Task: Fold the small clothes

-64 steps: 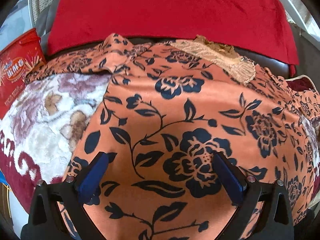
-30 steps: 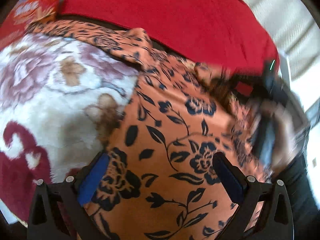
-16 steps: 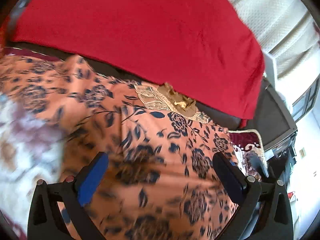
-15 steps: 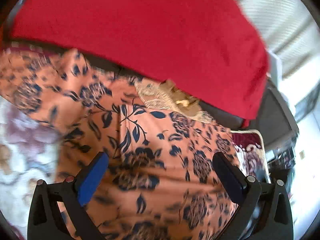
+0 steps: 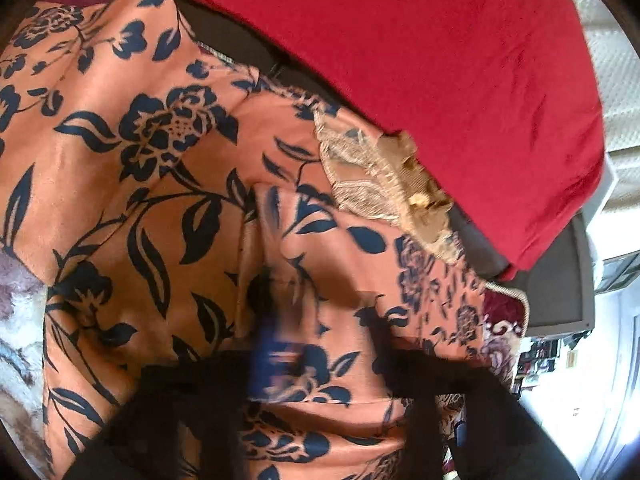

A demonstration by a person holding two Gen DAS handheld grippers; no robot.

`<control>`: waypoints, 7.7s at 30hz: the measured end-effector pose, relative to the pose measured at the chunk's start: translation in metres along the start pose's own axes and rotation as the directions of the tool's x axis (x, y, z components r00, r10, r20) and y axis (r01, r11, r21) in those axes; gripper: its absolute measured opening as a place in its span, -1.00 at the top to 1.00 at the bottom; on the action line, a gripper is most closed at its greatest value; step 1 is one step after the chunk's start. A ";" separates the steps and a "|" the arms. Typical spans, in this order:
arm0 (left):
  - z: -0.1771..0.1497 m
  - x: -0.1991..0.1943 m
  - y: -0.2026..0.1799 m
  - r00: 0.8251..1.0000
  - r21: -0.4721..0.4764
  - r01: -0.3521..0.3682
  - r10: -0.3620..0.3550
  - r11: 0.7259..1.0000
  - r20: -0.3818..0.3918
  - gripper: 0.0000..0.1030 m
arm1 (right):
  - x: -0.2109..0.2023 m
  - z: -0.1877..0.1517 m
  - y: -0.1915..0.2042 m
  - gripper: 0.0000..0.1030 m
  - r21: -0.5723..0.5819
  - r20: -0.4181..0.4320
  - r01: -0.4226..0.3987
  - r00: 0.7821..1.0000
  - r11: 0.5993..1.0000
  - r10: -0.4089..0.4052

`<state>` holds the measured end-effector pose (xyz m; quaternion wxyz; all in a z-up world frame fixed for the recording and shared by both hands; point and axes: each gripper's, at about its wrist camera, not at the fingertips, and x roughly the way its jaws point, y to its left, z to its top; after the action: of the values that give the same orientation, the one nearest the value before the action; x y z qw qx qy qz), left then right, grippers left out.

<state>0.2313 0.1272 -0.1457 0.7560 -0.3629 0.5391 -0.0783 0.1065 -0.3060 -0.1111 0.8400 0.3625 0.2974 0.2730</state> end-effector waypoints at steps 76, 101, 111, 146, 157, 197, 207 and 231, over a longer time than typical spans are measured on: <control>-0.057 -0.091 -0.017 0.958 0.345 -0.053 -0.050 0.937 0.283 -0.45 | -0.001 0.124 -0.072 -0.99 0.098 -0.131 0.303 0.948 0.948 -0.289; -0.055 0.008 -0.056 0.942 0.391 -0.256 0.137 0.884 0.306 -0.55 | 0.054 0.145 -0.080 -0.83 0.003 -0.171 0.358 0.920 0.934 -0.353; -0.049 -0.034 -0.038 0.963 0.314 -0.108 0.021 0.943 0.267 -0.60 | 0.039 0.099 -0.038 0.54 -0.208 -0.217 0.560 0.773 0.802 -0.596; 0.087 -0.199 0.299 0.838 -0.541 0.140 0.192 0.829 0.511 0.90 | 0.063 -0.066 0.055 -0.76 -0.219 -0.020 0.192 0.979 0.956 -0.202; 0.030 -0.217 0.004 0.716 0.193 -0.247 0.045 0.949 0.697 0.91 | 0.058 -0.066 0.052 -0.76 -0.200 -0.004 0.158 0.987 0.967 -0.163; -0.071 -0.178 0.115 0.830 0.147 -0.075 -0.020 0.986 0.558 -0.54 | 0.231 0.054 0.116 0.83 -0.554 -0.095 0.667 0.544 0.498 -0.834; -0.072 -0.162 0.098 0.841 0.173 -0.104 -0.006 0.979 0.541 -0.54 | 0.076 0.041 -0.019 -0.32 0.206 -0.089 0.396 0.918 0.895 -0.386; -0.065 -0.147 0.101 0.850 0.165 -0.120 0.015 0.979 0.527 -0.55 | 0.121 0.100 0.020 0.75 -0.304 -0.093 0.516 0.821 0.801 -0.564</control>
<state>0.0874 0.2458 -0.1081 0.9075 -0.2769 0.3158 -0.0014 0.2531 -0.2569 -0.0766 0.8934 0.1206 0.4233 0.0903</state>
